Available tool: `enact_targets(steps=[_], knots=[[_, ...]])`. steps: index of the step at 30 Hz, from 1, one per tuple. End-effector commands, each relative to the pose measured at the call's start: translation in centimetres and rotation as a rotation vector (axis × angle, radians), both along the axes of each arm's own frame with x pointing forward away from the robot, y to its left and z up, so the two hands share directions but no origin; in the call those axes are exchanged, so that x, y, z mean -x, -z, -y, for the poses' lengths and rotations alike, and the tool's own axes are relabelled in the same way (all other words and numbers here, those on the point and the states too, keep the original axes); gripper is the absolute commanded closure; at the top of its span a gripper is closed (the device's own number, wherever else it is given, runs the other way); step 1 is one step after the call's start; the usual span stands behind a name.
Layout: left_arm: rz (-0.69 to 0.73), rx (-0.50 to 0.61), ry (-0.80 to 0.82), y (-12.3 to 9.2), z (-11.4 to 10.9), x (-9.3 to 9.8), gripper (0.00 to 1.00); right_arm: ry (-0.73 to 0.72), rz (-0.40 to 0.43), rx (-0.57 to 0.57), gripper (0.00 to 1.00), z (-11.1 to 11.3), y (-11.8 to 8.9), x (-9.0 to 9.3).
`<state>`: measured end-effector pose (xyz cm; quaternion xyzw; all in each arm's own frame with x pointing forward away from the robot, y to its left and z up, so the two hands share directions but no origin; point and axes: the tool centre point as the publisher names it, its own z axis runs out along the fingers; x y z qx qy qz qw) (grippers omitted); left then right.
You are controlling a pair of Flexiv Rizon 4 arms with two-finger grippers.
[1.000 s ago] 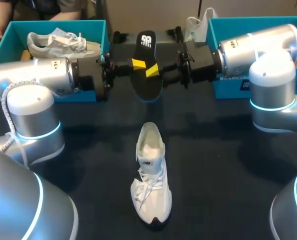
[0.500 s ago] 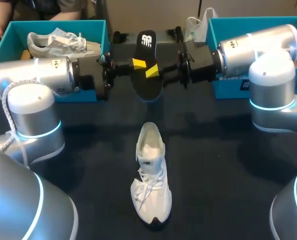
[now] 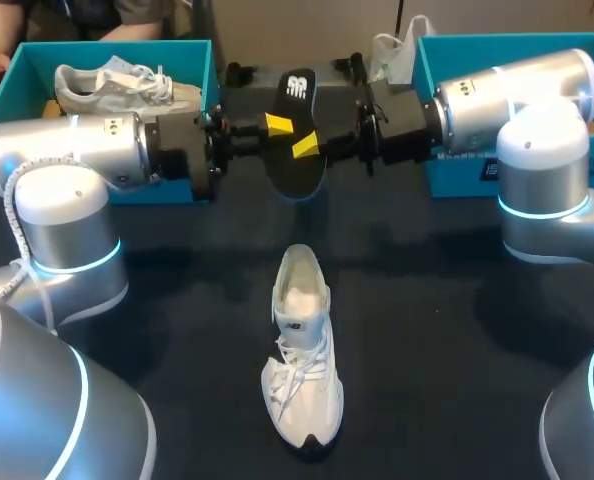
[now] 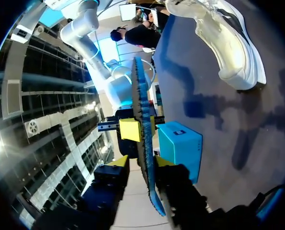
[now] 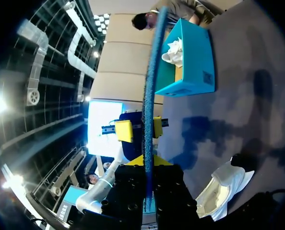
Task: Take the shoe out of the shoebox, open the shoe tongue, remove and reinsert the insole, then place the shoe into the shoebox
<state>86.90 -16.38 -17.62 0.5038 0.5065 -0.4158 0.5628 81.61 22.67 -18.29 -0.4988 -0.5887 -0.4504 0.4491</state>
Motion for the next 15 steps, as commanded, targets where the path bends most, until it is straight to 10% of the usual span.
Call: enact_targets(steps=[1,6,15], knots=[[-0.075,-0.091,-0.007,-0.4,-1.3,0.8,0.0,0.01,0.008,-0.008,1.0,0.5,0.3,0.3],[-0.272,-0.191,-0.016,-0.5,-3.5,1.4,0.0,0.019,0.058,-0.02,1.0,1.4,0.5,0.3],[-0.195,-0.223,-0.033,-0.7,-4.0,1.9,0.0,0.018,0.111,-0.033,1.0,1.7,0.5,0.3]])
